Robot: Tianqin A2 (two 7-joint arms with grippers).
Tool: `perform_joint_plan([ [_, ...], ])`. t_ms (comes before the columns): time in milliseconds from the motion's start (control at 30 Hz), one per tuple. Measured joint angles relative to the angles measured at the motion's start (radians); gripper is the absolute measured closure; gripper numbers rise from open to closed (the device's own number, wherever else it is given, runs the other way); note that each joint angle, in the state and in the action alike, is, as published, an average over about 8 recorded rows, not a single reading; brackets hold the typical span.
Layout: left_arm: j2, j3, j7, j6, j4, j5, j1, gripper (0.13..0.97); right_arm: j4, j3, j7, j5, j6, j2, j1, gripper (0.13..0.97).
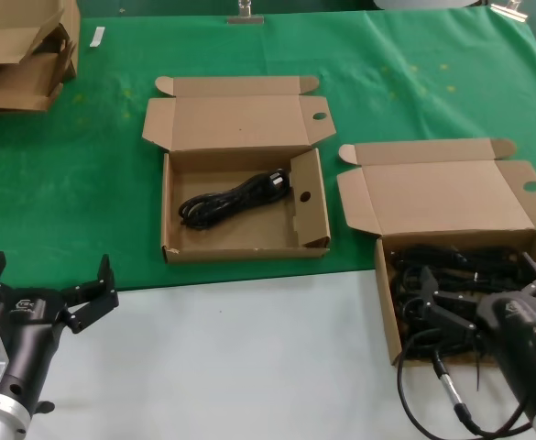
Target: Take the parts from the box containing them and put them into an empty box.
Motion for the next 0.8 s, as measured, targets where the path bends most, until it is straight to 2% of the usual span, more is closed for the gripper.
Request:
perform_joint_plan([
  [800, 0.0, 0.0, 0.0, 0.0, 0.0, 0.0, 0.0, 0.132, 0.0, 0.0, 0.0, 0.0, 0.0, 0.0, 0.0, 0.129],
])
